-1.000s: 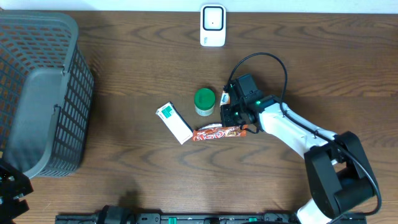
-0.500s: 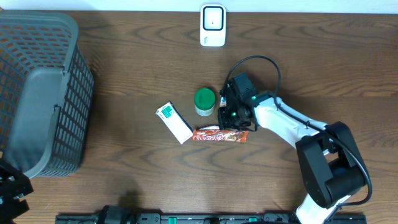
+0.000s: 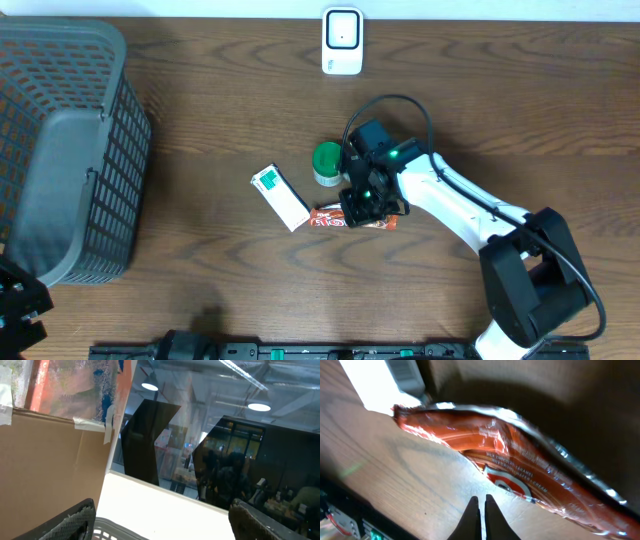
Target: Scan the item barcode
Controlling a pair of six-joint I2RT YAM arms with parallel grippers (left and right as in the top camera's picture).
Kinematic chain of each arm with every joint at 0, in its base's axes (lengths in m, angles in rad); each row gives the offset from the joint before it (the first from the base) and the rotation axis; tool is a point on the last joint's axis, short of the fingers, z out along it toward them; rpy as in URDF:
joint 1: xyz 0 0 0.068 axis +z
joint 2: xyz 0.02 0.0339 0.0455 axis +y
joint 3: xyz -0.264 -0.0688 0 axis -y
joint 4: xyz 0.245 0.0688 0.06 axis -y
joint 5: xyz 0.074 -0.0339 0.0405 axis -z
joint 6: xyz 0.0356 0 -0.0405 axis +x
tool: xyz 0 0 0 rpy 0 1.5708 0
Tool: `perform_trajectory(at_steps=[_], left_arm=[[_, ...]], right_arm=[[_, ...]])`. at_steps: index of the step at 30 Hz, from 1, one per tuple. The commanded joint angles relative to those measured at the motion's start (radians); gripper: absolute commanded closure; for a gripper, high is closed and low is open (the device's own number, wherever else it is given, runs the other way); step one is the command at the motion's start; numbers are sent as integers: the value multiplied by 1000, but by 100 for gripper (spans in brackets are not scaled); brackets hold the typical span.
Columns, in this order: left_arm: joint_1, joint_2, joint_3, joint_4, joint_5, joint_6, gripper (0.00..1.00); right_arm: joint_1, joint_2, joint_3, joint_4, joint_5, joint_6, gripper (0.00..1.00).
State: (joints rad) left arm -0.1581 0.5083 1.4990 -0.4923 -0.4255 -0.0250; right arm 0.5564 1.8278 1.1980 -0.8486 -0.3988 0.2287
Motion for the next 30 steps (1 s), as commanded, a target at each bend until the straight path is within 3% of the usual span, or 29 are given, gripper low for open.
perform_trajectory(at_steps=[1,7,16,30], left_arm=[[5,-5,-3,5,-13,13,15],[5,-5,-3,5,-13,13,15],[5,-5,-3,5,-13,13,15],[5,-5,-3,5,-13,13,15]], right_arm=[[-11,-42,19,118,77,23,99],[-60,-35,18,224,141,40,99],[-85,64,18,248,172,40,99],[-84,163,19,216,-34,24,99]])
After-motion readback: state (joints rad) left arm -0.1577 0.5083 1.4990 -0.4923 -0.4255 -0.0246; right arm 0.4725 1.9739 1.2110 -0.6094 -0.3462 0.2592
